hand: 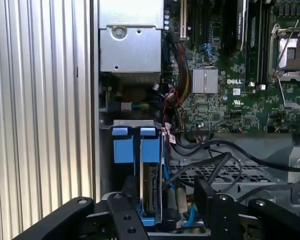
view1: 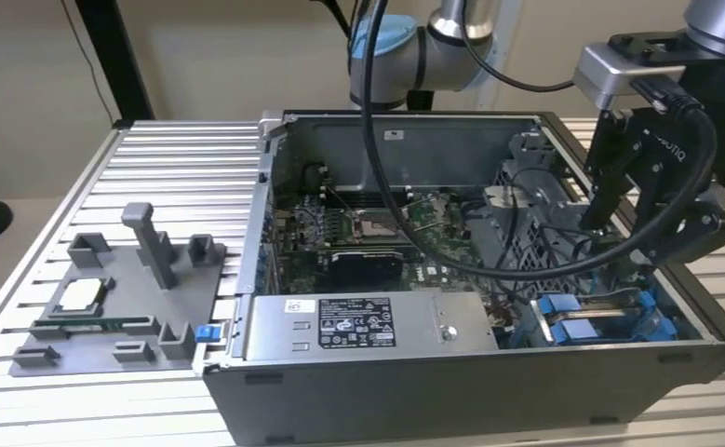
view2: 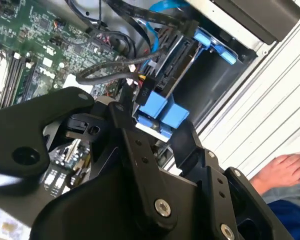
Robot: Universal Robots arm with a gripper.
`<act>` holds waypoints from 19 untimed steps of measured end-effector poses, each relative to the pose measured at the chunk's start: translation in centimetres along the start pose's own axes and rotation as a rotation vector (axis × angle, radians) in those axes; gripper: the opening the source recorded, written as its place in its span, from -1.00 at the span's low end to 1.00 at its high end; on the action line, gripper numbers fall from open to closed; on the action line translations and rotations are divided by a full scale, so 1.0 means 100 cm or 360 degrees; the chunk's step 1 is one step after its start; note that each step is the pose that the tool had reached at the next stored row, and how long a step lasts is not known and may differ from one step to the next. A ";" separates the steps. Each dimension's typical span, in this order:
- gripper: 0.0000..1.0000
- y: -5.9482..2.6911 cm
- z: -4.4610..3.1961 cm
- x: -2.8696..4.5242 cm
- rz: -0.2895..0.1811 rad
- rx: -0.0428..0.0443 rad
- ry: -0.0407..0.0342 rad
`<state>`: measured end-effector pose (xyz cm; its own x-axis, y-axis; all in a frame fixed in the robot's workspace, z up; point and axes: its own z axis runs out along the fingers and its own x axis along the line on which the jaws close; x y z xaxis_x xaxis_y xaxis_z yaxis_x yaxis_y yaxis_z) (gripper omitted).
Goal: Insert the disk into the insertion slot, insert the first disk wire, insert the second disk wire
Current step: 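Insert the disk into the insertion slot, then insert the first disk wire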
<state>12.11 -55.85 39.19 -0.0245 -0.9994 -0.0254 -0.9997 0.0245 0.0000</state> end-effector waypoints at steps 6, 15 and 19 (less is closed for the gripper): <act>1.00 -0.0120 0.0029 -0.0043 0.0002 -0.0048 0.0004; 1.00 -0.0125 0.0062 -0.0103 0.0009 -0.0065 0.0005; 1.00 -0.0134 0.0063 -0.0104 0.0009 -0.0065 0.0004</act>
<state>13.47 -54.83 38.58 -0.0301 -0.9993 -0.0225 -0.9987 0.0292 0.0408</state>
